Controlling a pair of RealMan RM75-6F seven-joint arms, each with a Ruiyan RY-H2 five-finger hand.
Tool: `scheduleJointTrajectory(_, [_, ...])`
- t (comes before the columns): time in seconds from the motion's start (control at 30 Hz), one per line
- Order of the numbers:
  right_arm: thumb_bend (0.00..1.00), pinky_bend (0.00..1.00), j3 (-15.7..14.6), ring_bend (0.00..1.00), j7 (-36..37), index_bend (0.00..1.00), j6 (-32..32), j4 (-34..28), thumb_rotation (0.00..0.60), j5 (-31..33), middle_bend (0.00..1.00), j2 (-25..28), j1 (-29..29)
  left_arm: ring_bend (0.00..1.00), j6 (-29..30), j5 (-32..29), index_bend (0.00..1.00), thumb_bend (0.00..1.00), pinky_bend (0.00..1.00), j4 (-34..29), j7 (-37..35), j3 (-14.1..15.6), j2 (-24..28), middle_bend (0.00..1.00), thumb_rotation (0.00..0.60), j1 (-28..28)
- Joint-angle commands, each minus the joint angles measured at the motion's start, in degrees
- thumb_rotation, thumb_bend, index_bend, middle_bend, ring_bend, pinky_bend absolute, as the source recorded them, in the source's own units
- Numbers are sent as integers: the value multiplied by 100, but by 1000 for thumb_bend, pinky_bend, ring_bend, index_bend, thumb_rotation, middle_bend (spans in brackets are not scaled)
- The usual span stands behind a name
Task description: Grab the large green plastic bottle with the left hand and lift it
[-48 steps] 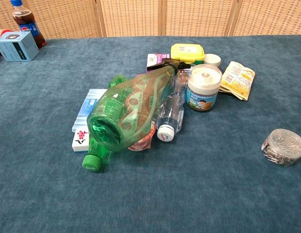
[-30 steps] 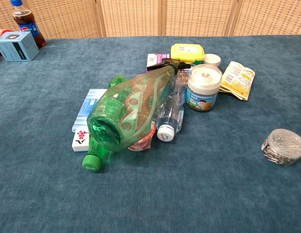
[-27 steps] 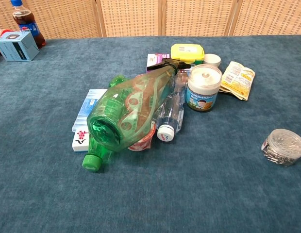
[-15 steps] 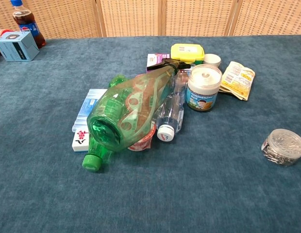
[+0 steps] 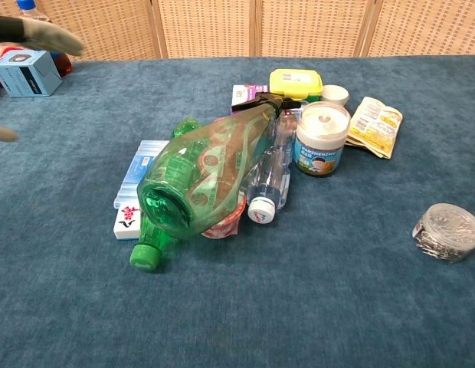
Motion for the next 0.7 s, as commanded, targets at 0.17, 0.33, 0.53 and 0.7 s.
scheduleJointTrajectory(0.17, [40, 0, -12, 0, 133, 0, 99, -66, 600, -65, 0, 135, -108, 0, -453, -163, 0, 259, 0, 485, 304, -232, -702, 0, 600, -604])
scheduleJointTrajectory(0.33, [42, 0, -18, 0, 216, 0, 206, -120, 600, -118, 0, 259, -208, 0, -693, -279, 0, 259, 0, 862, 320, -341, -1119, 0, 600, -961])
scheduleJointTrajectory(0.53, [41, 0, -44, 0, 354, 0, 356, -182, 600, -200, 0, 409, -363, 0, -812, -339, 0, 259, 0, 1347, 264, -451, -1709, 0, 600, -1348])
scheduleJointTrajectory(0.7, [42, 0, -61, 0, 461, 0, 374, -172, 600, -233, 0, 464, -430, 0, -822, -351, 0, 260, 0, 1734, 140, -515, -2197, 0, 600, -1627])
